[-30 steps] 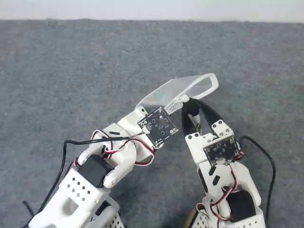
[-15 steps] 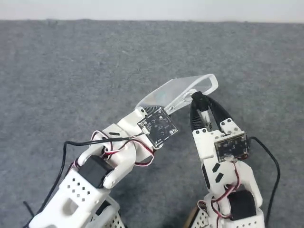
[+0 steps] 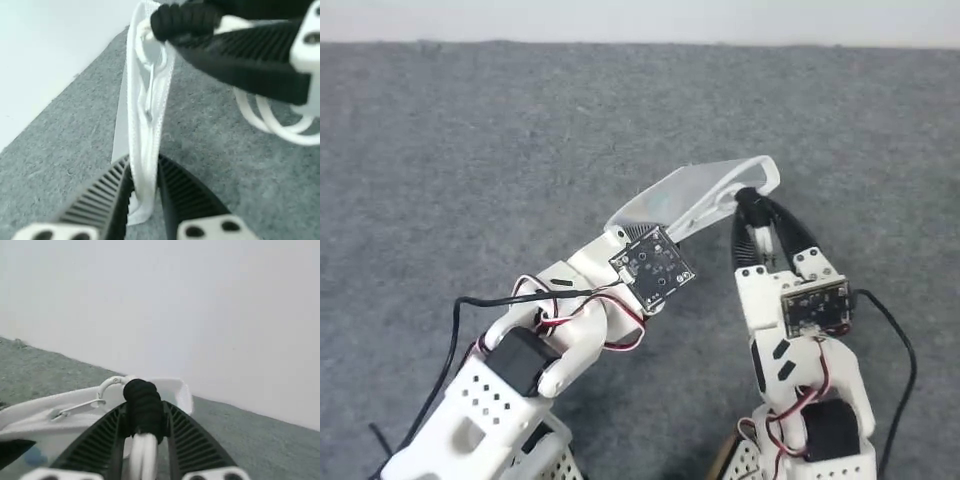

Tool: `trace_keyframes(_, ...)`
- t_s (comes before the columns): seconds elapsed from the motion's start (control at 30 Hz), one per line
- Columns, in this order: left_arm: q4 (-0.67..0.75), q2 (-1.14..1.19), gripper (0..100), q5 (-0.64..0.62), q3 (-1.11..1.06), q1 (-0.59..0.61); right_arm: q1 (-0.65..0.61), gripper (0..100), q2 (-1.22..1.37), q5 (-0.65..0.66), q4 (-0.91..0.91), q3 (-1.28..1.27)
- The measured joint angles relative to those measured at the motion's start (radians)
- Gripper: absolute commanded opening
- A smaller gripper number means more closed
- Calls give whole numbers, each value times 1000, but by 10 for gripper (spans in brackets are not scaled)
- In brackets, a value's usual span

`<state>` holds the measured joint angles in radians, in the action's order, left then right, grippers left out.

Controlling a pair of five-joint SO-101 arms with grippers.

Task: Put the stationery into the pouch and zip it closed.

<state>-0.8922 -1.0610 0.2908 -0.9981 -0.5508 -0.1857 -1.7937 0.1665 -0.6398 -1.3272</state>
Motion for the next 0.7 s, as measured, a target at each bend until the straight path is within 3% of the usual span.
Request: trace_keyframes(0.7,0,-2,9,0,-8,0,143,5,287,-44,183,35)
